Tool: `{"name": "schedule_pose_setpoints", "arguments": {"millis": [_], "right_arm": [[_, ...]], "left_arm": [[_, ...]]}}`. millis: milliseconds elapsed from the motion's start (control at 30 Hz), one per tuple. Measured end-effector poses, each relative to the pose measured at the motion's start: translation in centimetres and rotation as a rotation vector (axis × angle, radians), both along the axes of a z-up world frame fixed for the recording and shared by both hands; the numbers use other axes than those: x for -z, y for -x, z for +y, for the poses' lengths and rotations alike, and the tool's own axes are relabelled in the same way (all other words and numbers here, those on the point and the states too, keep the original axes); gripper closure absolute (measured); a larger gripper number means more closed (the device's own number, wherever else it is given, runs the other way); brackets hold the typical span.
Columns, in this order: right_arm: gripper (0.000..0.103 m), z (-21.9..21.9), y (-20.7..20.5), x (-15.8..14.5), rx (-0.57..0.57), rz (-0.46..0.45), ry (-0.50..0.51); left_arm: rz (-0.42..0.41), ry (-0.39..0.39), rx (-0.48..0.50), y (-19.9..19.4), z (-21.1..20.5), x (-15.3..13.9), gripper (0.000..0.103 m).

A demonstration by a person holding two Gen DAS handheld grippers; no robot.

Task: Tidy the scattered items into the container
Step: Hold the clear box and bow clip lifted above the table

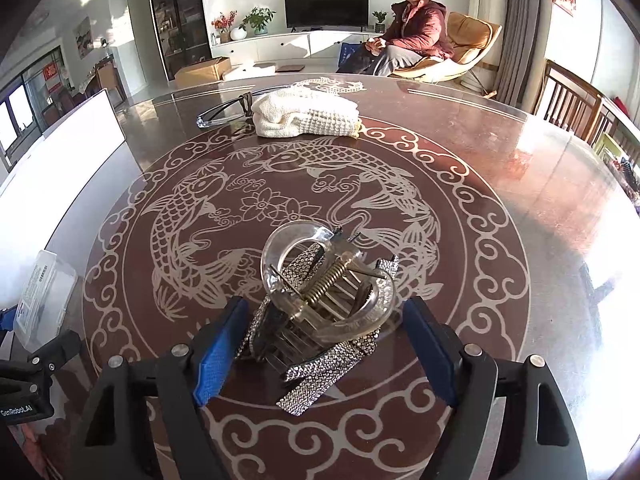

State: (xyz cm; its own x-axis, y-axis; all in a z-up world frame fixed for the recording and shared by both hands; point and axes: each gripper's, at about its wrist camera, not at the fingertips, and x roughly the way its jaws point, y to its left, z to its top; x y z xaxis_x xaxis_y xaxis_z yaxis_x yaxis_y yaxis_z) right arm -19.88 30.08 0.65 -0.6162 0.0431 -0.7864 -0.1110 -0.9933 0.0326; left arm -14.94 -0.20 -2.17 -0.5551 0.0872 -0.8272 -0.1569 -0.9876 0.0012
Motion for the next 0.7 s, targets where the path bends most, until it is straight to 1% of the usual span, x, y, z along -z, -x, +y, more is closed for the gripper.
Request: {"name": "schedule_pose_setpoints", "arguments": {"millis": [33, 67, 167, 233, 267, 333, 400, 467, 533, 600, 667, 700], "right_arm": [[0.044, 0.3, -0.3, -0.2, 0.003, 0.014, 0.019], [0.045, 0.6, -0.5, -0.2, 0.003, 0.020, 0.044], [0.046, 1.0, -1.4, -0.4, -0.012, 0.029, 0.076], [0.046, 0.8, -2.2, -0.5, -0.047, 0.029, 0.080], [0.046, 0.5, -2.8, -0.5, -0.069, 0.026, 0.072], [0.045, -0.3, -4.3, -0.5, -0.117, 0.018, 0.042], [0.045, -0.9, -5.9, -0.5, -0.156, 0.009, 0.004], [0.045, -0.9, -6.9, -0.4, -0.167, 0.009, -0.011], [0.044, -0.4, -7.2, -0.4, -0.148, 0.007, -0.006], [0.043, -0.1, -7.2, -0.4, -0.140, 0.005, 0.000], [0.041, -0.5, -7.2, -0.3, -0.147, -0.002, -0.026], [0.039, -0.8, -7.2, -0.2, -0.148, -0.004, -0.042]], "left_arm": [[0.016, -0.004, 0.002, -0.2, -0.1, -0.3, 0.034], [0.022, -0.014, 0.008, -0.3, -0.3, -0.6, 0.042], [0.012, -0.106, 0.019, -0.5, -1.1, -0.9, 0.041], [-0.003, -0.136, 0.041, -1.0, -0.9, -1.0, 0.041], [-0.009, -0.138, 0.057, -1.3, -0.6, -1.1, 0.041], [-0.011, -0.113, 0.088, -2.2, 0.3, -1.0, 0.041], [0.004, -0.050, 0.103, -2.8, 1.3, -0.8, 0.041], [0.020, 0.003, 0.107, -3.0, 2.1, -0.6, 0.041], [0.026, -0.003, 0.096, -3.1, 2.1, -0.7, 0.041], [0.036, 0.000, 0.094, -3.2, 2.1, -0.6, 0.039], [0.040, 0.006, 0.083, -3.1, 2.1, -0.5, 0.028], [0.035, 0.005, 0.064, -3.0, 1.9, -0.3, 0.018]]}}
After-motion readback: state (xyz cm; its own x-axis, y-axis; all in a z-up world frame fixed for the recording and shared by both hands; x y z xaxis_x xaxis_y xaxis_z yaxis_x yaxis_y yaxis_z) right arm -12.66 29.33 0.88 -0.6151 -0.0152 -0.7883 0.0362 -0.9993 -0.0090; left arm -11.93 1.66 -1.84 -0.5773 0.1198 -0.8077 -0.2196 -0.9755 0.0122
